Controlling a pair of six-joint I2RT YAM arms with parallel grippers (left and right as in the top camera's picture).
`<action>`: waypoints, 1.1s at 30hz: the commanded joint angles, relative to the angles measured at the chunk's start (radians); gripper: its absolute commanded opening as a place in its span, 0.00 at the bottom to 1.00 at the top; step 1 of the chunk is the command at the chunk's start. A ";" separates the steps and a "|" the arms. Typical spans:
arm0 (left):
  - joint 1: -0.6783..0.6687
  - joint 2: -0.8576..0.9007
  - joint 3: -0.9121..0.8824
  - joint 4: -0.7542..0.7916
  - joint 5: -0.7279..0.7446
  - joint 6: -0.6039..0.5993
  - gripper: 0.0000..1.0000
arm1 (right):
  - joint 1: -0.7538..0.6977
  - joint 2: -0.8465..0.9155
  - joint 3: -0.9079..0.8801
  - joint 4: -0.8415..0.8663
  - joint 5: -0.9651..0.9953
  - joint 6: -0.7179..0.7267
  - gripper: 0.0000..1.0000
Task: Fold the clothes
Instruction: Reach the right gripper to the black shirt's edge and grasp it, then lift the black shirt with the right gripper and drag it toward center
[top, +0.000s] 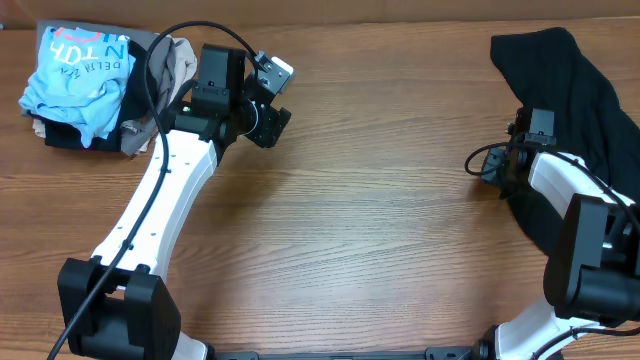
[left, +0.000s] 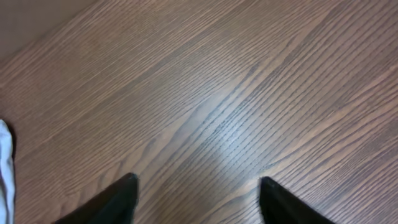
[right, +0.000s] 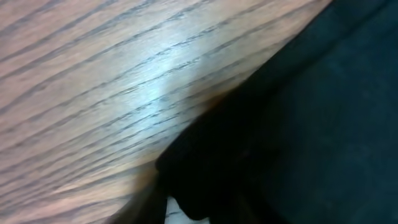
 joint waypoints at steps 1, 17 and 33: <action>-0.006 0.006 0.021 0.007 -0.008 0.002 0.43 | 0.000 0.029 0.006 -0.018 -0.052 -0.002 0.04; 0.082 -0.003 0.102 0.040 -0.205 -0.209 0.04 | 0.147 -0.163 0.568 -0.746 -0.269 -0.010 0.04; 0.085 -0.005 0.169 -0.063 -0.103 -0.208 0.04 | 0.359 -0.570 0.911 -1.177 -0.245 0.126 0.04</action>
